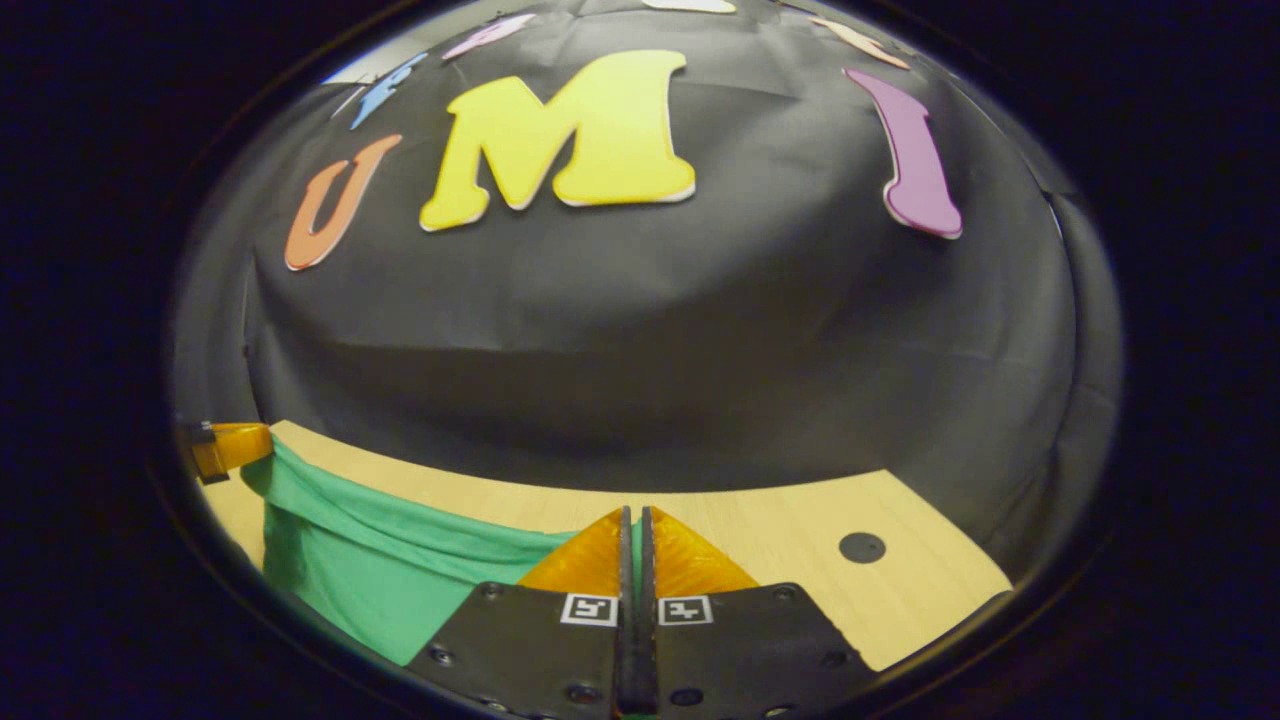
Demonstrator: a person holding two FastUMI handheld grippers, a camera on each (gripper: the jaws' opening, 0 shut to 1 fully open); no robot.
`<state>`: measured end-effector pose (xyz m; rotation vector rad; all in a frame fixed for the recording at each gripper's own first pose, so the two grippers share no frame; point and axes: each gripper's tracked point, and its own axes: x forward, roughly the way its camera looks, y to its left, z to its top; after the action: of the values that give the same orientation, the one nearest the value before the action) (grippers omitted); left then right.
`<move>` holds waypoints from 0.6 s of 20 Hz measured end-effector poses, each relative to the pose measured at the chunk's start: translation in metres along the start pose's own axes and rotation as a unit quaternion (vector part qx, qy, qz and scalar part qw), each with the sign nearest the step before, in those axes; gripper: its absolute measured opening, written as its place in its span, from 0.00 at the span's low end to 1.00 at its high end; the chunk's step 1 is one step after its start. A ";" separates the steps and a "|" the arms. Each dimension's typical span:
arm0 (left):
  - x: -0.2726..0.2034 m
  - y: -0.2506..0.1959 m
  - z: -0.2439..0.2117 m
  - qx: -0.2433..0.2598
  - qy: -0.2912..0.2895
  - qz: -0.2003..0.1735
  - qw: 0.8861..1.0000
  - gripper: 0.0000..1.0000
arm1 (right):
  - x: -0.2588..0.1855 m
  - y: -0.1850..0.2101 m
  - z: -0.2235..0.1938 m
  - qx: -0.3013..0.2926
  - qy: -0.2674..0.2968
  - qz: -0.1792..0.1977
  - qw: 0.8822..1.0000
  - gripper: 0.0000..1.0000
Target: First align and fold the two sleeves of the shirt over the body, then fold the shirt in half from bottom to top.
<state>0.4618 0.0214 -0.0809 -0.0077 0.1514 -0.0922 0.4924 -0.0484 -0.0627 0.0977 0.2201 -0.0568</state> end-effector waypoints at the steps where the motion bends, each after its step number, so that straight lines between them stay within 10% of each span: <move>1: 0.011 -0.002 -0.008 -0.009 0.005 -0.009 1.000 0.08 | 0.012 -0.004 -0.010 0.008 0.011 -0.001 1.000 0.00; 10: 0.038 0.003 -0.047 0.004 0.028 -0.007 1.000 0.10 | 0.040 -0.013 -0.035 0.012 0.007 0.007 1.000 0.00; 11: 0.043 0.007 -0.049 0.000 0.023 0.004 1.000 0.14 | 0.041 -0.010 -0.035 0.010 0.005 0.010 1.000 0.07; 12: 0.036 0.011 -0.045 -0.008 0.019 0.009 1.000 0.43 | 0.038 -0.002 -0.032 0.008 -0.003 0.019 1.000 0.29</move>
<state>0.4918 0.0291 -0.1306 -0.0203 0.1904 -0.0725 0.5227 -0.0488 -0.1021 0.1178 0.2118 -0.0210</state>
